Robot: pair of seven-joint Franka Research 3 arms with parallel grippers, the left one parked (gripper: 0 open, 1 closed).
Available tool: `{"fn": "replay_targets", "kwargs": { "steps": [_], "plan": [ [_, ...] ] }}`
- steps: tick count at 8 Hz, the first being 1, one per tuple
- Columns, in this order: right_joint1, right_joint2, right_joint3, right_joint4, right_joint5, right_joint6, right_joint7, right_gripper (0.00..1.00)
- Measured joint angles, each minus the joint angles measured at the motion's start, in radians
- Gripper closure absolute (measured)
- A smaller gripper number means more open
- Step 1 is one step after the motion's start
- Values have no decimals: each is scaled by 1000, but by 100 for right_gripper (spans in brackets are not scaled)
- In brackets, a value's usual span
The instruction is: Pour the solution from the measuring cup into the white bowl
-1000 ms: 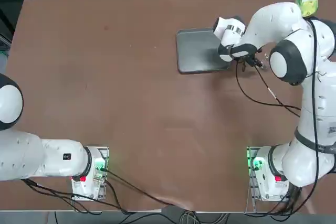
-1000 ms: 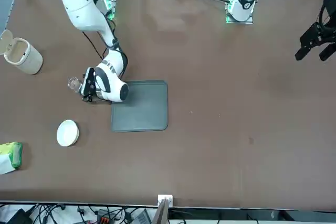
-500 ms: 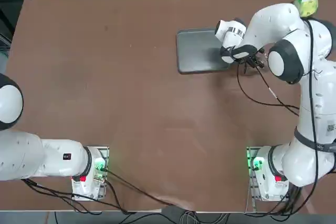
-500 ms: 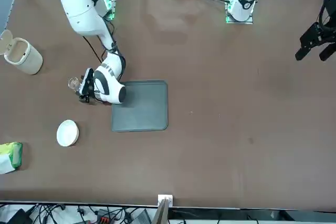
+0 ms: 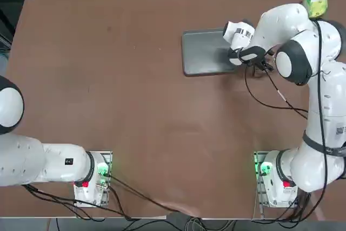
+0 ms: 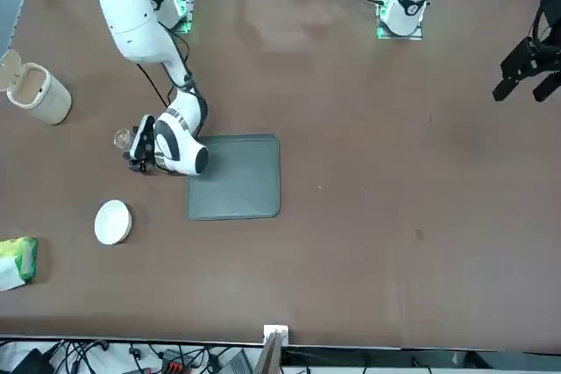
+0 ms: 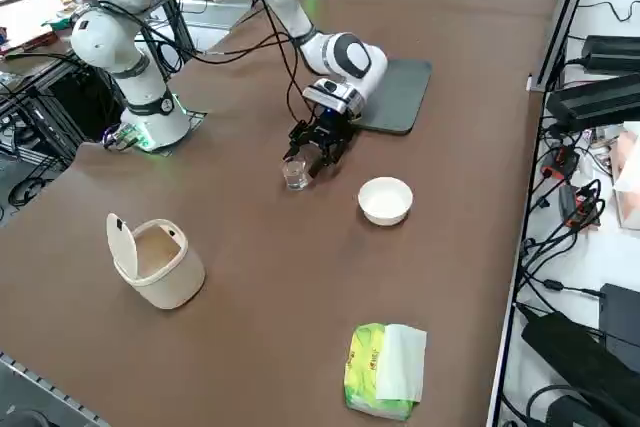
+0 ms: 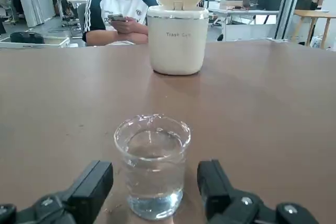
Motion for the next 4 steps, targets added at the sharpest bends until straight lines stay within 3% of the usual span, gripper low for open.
{"fn": "replay_targets", "kwargs": {
  "steps": [4],
  "plan": [
    [-5,18,-13,1,-31,7,2,0]
  ]
}}
